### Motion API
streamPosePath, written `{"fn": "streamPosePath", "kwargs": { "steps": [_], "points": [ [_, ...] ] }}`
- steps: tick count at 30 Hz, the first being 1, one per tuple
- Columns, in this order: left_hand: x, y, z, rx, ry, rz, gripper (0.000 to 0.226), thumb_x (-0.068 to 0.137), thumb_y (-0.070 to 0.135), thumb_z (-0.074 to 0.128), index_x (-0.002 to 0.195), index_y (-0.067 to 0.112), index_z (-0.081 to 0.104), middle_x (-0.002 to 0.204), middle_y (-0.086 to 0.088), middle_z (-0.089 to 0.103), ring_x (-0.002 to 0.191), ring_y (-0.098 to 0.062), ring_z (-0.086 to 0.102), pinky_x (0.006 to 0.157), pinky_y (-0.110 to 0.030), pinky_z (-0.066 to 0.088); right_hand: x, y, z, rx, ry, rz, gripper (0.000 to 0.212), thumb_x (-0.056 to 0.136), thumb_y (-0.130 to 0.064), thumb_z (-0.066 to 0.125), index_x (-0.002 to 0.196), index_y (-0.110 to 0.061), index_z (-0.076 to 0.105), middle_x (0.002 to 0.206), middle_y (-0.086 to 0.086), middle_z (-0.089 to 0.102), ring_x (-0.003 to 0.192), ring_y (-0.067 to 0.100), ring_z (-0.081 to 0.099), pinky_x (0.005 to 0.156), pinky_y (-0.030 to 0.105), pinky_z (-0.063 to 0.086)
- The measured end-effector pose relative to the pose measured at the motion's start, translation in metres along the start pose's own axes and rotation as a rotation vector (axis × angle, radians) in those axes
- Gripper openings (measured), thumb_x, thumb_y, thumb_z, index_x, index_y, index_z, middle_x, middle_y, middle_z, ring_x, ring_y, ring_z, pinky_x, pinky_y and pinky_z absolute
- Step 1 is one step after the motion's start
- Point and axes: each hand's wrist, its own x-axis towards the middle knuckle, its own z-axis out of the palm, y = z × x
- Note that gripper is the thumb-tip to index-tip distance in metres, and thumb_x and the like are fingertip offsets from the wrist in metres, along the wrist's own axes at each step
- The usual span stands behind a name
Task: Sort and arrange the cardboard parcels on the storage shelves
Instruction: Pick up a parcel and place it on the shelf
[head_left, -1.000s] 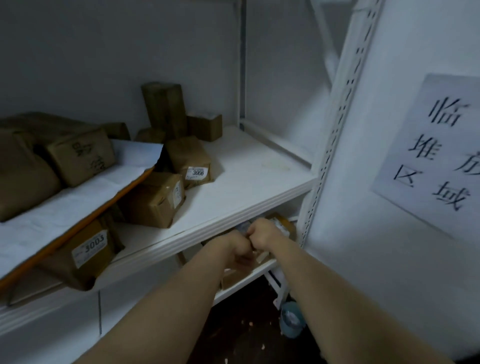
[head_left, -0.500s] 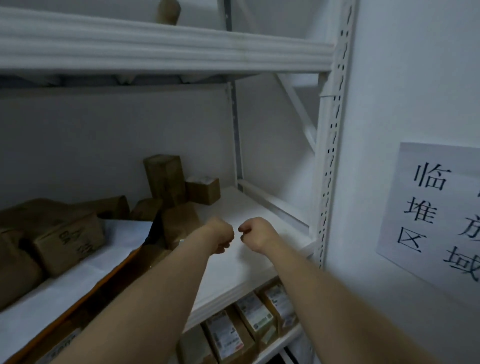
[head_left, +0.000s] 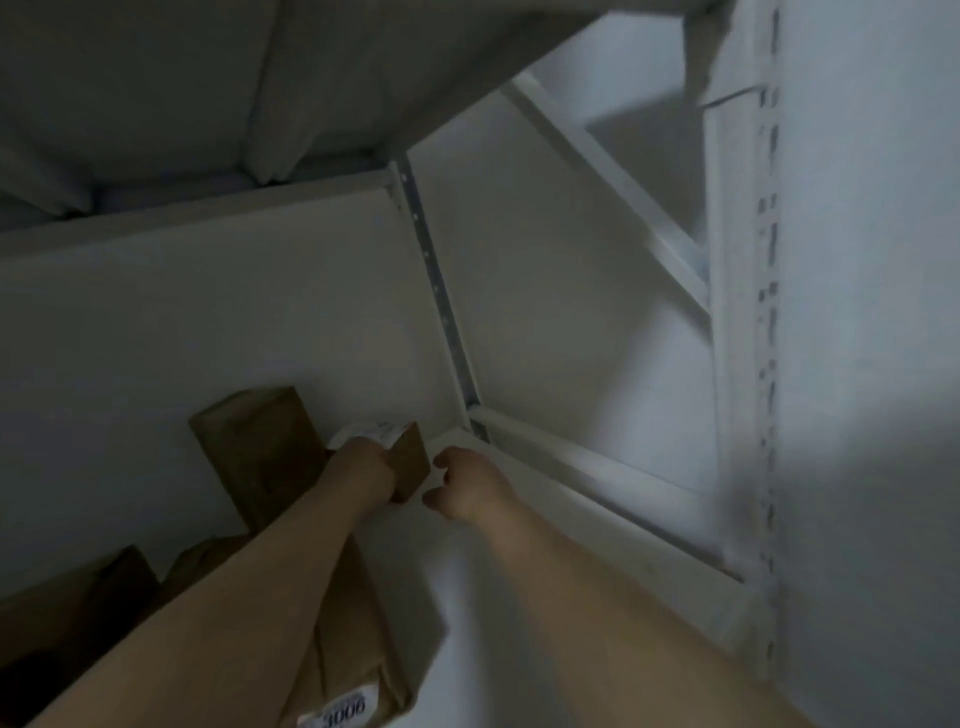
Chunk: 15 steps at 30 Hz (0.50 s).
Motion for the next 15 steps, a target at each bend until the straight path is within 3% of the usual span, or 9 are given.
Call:
{"fn": "streamPosePath", "kwargs": {
  "steps": [1, 4, 7, 10, 12, 15],
  "points": [
    [0.011, -0.003, 0.001, 0.022, 0.015, 0.009, 0.046, 0.097, 0.004, 0.042, 0.143, 0.005, 0.037, 0.154, -0.012, 0.028, 0.141, -0.022, 0.028, 0.109, -0.019, 0.019, 0.012, 0.001, 0.004, 0.017, 0.006, -0.013, 0.045, 0.100, -0.013, 0.049, 0.143, -0.002, 0.038, 0.146, 0.011, 0.043, 0.121, 0.019, 0.049, 0.090, 0.014, 0.045],
    [0.041, -0.010, 0.006, 0.048, 0.050, 0.001, 0.041, 0.095, 0.003, 0.043, 0.136, 0.002, 0.047, 0.146, -0.016, 0.040, 0.133, -0.028, 0.040, 0.108, -0.026, 0.028, 0.047, 0.004, 0.018, -0.039, 0.035, -0.023, 0.055, 0.097, -0.021, 0.054, 0.146, -0.008, 0.032, 0.146, 0.015, 0.042, 0.131, 0.027, 0.044, 0.107, 0.031, 0.037],
    [0.069, -0.016, 0.009, 0.049, 0.047, -0.030, 0.040, 0.095, 0.000, 0.045, 0.135, -0.002, 0.047, 0.143, -0.020, 0.042, 0.130, -0.031, 0.042, 0.106, -0.028, 0.031, 0.080, 0.002, 0.037, -0.012, -0.015, -0.048, 0.059, 0.097, -0.026, 0.052, 0.148, -0.012, 0.027, 0.146, 0.015, 0.038, 0.135, 0.031, 0.038, 0.110, 0.036, 0.030],
    [0.092, -0.022, 0.011, 0.094, 0.060, -0.052, 0.042, 0.093, -0.003, 0.047, 0.135, -0.004, 0.046, 0.142, -0.021, 0.042, 0.130, -0.031, 0.042, 0.106, -0.027, 0.032, 0.103, -0.001, 0.050, -0.001, -0.007, -0.038, 0.084, 0.082, -0.033, 0.069, 0.149, -0.018, 0.021, 0.143, 0.015, 0.034, 0.132, 0.034, 0.035, 0.108, 0.042, 0.034],
    [0.107, -0.028, 0.013, 0.116, 0.074, -0.060, 0.041, 0.093, -0.003, 0.048, 0.134, -0.006, 0.046, 0.142, -0.021, 0.042, 0.130, -0.032, 0.042, 0.106, -0.028, 0.032, 0.117, 0.000, 0.054, -0.014, 0.005, -0.045, 0.106, 0.074, -0.030, 0.079, 0.152, -0.017, 0.008, 0.148, 0.018, 0.022, 0.139, 0.036, 0.022, 0.111, 0.045, 0.030],
    [0.126, -0.037, 0.016, 0.161, 0.108, -0.017, 0.038, 0.094, -0.003, 0.045, 0.131, -0.008, 0.048, 0.139, -0.024, 0.045, 0.127, -0.035, 0.044, 0.103, -0.032, 0.036, 0.133, 0.001, 0.057, -0.101, 0.019, -0.082, 0.129, 0.071, -0.030, 0.084, 0.152, -0.012, -0.015, 0.157, 0.021, -0.005, 0.146, 0.036, -0.003, 0.118, 0.047, 0.011]
  ]
}}
